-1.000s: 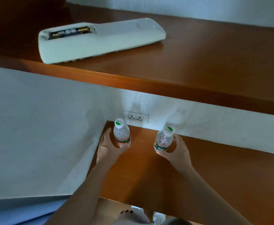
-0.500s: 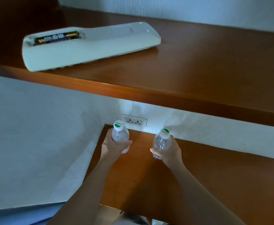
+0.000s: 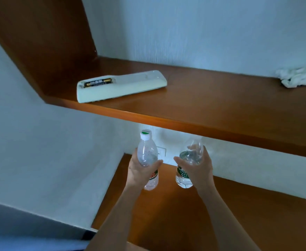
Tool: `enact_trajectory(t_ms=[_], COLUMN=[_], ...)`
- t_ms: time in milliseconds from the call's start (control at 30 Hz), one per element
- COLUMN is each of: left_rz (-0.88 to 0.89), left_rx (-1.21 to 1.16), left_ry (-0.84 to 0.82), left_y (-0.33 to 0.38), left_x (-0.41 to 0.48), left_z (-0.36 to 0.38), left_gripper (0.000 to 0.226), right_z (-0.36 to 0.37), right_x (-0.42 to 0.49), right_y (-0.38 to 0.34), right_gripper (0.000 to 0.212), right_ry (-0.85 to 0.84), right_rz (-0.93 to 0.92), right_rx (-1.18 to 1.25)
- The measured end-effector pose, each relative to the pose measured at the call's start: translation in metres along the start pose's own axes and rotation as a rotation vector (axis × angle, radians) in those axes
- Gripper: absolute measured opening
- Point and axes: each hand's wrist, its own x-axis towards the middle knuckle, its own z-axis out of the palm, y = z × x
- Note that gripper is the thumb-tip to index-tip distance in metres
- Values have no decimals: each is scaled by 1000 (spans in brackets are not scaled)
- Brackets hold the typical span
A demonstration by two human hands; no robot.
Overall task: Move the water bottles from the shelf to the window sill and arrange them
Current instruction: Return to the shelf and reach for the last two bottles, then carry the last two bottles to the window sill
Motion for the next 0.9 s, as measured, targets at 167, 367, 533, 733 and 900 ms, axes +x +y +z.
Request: enact_trajectory(t_ms=[167,367,533,733,900], left_rz=[46,38,39,-27,-106], left_rx=[-22,-109,-139,-167,-152], left_ry=[30,108,204,426,716], left_y=[19,34,34,22,7], left_x=[-12,-31,-60,-119,-194], left_z=[-9,-37,-59,-87,-112], left_gripper=[76,55,41,61,59], right_z=[-6,4,26,50,74], right_x=[1,-12,-31,-67,-118], right_y=[-14,-36,-44,-53,-61], right_gripper=[86,54,50,61,57], right_ry=[-11,-131,-333,-624,-897], right_rz=[4,-17,-66,-127,-196], right_rx=[0,66,141,150,219])
